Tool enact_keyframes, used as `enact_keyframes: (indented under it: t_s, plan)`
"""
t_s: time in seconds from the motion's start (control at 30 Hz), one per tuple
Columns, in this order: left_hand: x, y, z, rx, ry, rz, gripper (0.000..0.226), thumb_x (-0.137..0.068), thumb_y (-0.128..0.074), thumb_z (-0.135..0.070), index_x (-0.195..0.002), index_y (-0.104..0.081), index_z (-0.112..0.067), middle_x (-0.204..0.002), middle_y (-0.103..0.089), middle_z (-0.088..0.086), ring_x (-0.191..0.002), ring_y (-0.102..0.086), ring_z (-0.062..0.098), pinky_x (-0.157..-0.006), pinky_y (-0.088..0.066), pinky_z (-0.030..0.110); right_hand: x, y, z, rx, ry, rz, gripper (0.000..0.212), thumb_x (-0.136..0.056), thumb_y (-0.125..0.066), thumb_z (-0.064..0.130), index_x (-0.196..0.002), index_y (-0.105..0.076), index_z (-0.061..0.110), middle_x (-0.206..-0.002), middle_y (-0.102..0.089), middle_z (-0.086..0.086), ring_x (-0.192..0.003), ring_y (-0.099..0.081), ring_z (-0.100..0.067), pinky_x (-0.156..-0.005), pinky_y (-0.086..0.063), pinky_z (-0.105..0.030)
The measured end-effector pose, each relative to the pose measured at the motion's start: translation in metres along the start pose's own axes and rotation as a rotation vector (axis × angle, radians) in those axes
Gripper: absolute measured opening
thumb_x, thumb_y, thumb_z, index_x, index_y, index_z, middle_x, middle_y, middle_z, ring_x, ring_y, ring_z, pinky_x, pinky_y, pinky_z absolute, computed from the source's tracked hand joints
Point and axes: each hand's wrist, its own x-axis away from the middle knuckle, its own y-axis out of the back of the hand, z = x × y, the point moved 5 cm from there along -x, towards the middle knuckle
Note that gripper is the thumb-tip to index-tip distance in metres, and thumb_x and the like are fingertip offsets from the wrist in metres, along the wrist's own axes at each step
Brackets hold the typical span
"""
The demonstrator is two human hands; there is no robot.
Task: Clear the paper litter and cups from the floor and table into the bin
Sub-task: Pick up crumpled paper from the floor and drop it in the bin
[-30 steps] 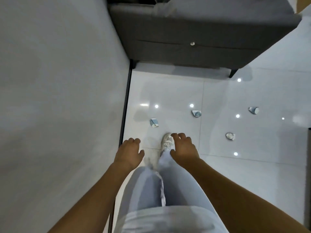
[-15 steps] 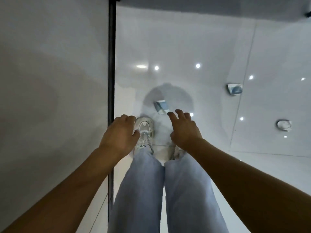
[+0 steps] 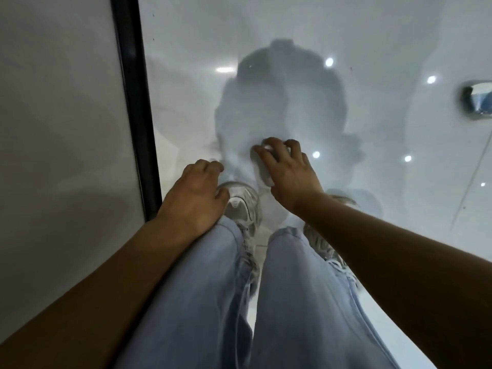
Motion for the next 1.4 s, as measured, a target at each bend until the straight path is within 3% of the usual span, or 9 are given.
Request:
enact_keyframes:
  t_s: [0.2, 0.43, 0.57, 0.7, 0.8, 0.97, 1.1, 1.33, 1.4]
  plan:
    - [0.019, 0.035, -0.052, -0.024, -0.038, 0.027, 0.043, -0.095, -0.049, -0.026, -0.136, -0.041, -0.016, -0.134, -0.045, 0.005, -0.123, -0.041, 0.021, -0.097, -0.041, 0.036, 0.053, 0.057, 0.016, -0.154, -0.052, 0.022, 0.104, -0.074, -0.075, 0.016, -0.153, -0.007, 0.015, -0.151, -0.026, -0.005, -0.131, -0.028, -0.027, -0.107, -0.037, -0.035]
    - [0.087, 0.1, -0.136, -0.005, -0.141, 0.077, 0.049, -0.092, -0.055, -0.03, -0.136, -0.039, -0.016, -0.125, -0.053, 0.009, -0.113, -0.052, 0.023, -0.091, -0.043, 0.033, 0.143, 0.178, 0.053, -0.264, -0.071, -0.119, 0.089, -0.076, -0.072, 0.009, -0.149, -0.021, 0.0, -0.151, -0.029, -0.014, -0.14, -0.028, -0.026, -0.11, -0.033, -0.027]
    - [0.129, 0.136, -0.178, 0.215, -0.161, 0.128, 0.043, -0.088, -0.064, -0.023, -0.127, -0.045, -0.019, -0.116, -0.057, -0.001, -0.103, -0.057, 0.016, -0.084, -0.044, 0.022, 0.188, 0.242, 0.068, -0.336, -0.117, -0.204, 0.082, -0.078, -0.069, 0.007, -0.147, -0.025, -0.002, -0.152, -0.028, -0.017, -0.142, -0.026, -0.027, -0.107, -0.038, -0.03]
    - [0.163, 0.171, -0.21, 0.423, -0.133, 0.129, 0.035, -0.087, -0.065, -0.014, -0.115, -0.05, -0.028, -0.095, -0.057, -0.018, -0.085, -0.057, -0.002, -0.066, -0.042, 0.0, 0.226, 0.291, 0.085, -0.382, -0.138, -0.251, 0.084, -0.078, -0.071, 0.009, -0.147, -0.025, 0.0, -0.153, -0.027, -0.016, -0.142, -0.027, -0.026, -0.105, -0.039, -0.028]
    - [0.182, 0.19, -0.229, 0.456, -0.141, 0.113, 0.031, -0.087, -0.063, -0.007, -0.111, -0.054, -0.024, -0.091, -0.059, -0.014, -0.081, -0.057, -0.002, -0.065, -0.041, -0.002, 0.246, 0.316, 0.095, -0.397, -0.149, -0.277, 0.085, -0.077, -0.071, 0.009, -0.148, -0.024, 0.0, -0.152, -0.028, -0.016, -0.142, -0.028, -0.026, -0.106, -0.039, -0.029]
    - [0.195, 0.214, -0.255, 0.367, -0.156, 0.05, 0.025, -0.085, -0.065, -0.006, -0.106, -0.06, -0.019, -0.087, -0.062, -0.006, -0.075, -0.059, 0.004, -0.062, -0.044, 0.005, 0.267, 0.335, 0.092, -0.423, -0.213, -0.28, 0.096, -0.08, -0.071, 0.018, -0.153, -0.007, 0.012, -0.157, -0.013, -0.006, -0.144, -0.019, -0.019, -0.108, -0.035, -0.026]
    - [0.189, 0.227, -0.276, 0.114, -0.222, 0.004, 0.026, -0.084, -0.066, -0.005, -0.107, -0.06, -0.015, -0.103, -0.064, 0.003, -0.092, -0.06, 0.019, -0.077, -0.046, 0.023, 0.28, 0.343, 0.063, -0.406, -0.304, -0.278, 0.099, -0.081, -0.073, 0.023, -0.152, -0.003, 0.02, -0.158, -0.011, -0.006, -0.144, -0.018, -0.023, -0.11, -0.035, -0.034]
    - [0.162, 0.221, -0.334, -0.29, -0.368, 0.141, 0.03, -0.087, -0.051, -0.006, -0.112, -0.056, -0.021, -0.105, -0.054, 0.003, -0.087, -0.059, 0.026, -0.077, -0.05, 0.036, 0.293, 0.344, -0.037, -0.449, -0.565, -0.271, 0.083, -0.083, -0.069, 0.016, -0.148, -0.018, 0.023, -0.153, -0.025, -0.002, -0.136, -0.03, -0.026, -0.106, -0.041, -0.037]
    - [0.147, 0.213, -0.362, -0.347, -0.397, 0.173, 0.03, -0.088, -0.051, -0.007, -0.114, -0.056, -0.023, -0.107, -0.054, 0.002, -0.086, -0.06, 0.025, -0.075, -0.05, 0.034, 0.294, 0.344, -0.074, -0.48, -0.624, -0.253, 0.081, -0.084, -0.069, 0.019, -0.147, -0.02, 0.023, -0.152, -0.026, -0.002, -0.134, -0.031, -0.025, -0.104, -0.041, -0.035]
